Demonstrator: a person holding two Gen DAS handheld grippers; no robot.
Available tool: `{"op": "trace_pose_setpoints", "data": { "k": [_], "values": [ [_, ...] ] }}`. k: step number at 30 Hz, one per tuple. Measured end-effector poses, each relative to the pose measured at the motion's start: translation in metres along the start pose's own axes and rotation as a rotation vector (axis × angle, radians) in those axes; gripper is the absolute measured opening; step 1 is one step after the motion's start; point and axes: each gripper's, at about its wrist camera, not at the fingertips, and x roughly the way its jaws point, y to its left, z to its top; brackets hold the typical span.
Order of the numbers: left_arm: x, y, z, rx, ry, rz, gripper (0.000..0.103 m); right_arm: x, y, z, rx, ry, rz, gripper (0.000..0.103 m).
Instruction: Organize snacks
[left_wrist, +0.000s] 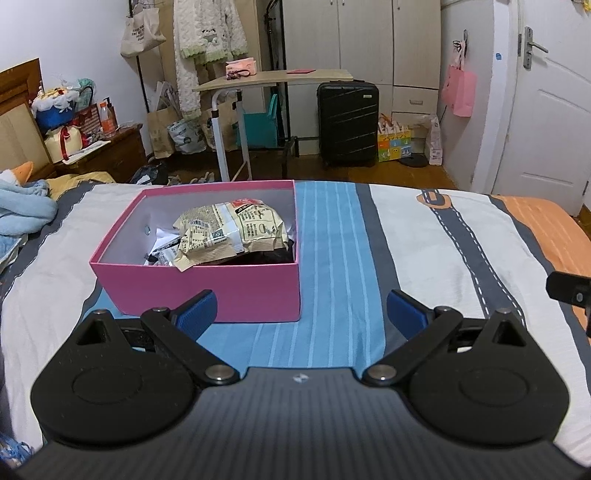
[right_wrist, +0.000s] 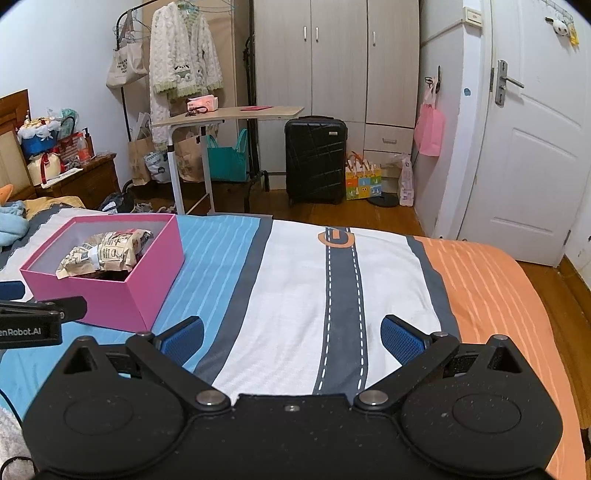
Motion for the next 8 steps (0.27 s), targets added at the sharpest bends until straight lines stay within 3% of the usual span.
{"op": "trace_pose_setpoints", "data": {
  "k": [8],
  "values": [
    [-0.0002, -0.0018, -0.0019, 0.013, 0.0, -0.011, 0.1, 0.0017, -0.0008, 0.0005, 0.003, 0.003, -0.001, 0.103]
  ]
}}
